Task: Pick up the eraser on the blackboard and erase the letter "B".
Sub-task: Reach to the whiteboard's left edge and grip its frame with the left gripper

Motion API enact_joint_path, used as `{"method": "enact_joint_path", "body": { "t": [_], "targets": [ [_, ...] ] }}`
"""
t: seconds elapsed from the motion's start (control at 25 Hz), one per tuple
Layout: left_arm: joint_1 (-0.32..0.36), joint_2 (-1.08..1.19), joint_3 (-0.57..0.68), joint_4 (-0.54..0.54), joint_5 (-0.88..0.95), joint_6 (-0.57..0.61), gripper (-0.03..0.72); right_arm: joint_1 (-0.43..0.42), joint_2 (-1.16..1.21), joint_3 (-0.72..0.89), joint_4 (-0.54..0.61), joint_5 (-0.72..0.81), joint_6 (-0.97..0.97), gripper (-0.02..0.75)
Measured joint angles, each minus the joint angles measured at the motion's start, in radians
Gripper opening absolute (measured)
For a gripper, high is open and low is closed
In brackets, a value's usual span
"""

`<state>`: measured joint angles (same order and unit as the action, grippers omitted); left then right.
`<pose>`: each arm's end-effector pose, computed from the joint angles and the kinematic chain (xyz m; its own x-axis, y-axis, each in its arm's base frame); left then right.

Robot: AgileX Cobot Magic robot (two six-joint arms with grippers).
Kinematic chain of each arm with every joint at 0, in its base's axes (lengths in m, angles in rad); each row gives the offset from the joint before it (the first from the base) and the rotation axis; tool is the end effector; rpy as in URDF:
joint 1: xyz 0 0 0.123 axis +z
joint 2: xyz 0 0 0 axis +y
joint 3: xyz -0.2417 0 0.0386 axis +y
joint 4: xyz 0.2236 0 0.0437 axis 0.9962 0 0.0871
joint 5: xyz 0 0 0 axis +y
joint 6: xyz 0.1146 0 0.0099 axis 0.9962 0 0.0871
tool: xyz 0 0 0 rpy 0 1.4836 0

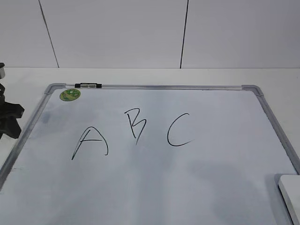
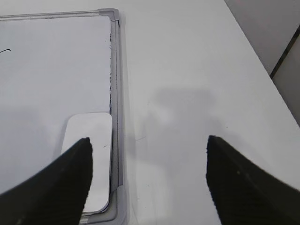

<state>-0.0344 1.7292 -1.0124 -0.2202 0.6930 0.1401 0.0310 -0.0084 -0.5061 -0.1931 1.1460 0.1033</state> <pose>0.3020 -0.0265 0.1315 -0.9675 0.0032 -0.2530 0.0405 0.9889 -0.1426 0.0290 -0.0192 0.2496 -0.5086 0.0068 -0.8610 0.1313 0.9889 -0.0698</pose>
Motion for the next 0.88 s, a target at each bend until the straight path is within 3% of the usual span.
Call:
{"method": "enact_joint_path", "body": {
  "t": [0.4,0.88],
  "targets": [
    [-0.002,0.087,-0.077,0.000,0.000,0.034,0.325,0.000,0.000,0.000,0.000,0.000,0.000,0.594],
    [-0.002,0.136,-0.081,-0.006,0.000,0.041,0.323,0.000,0.000,0.000,0.000,0.002,0.000,0.594]
  ]
}}
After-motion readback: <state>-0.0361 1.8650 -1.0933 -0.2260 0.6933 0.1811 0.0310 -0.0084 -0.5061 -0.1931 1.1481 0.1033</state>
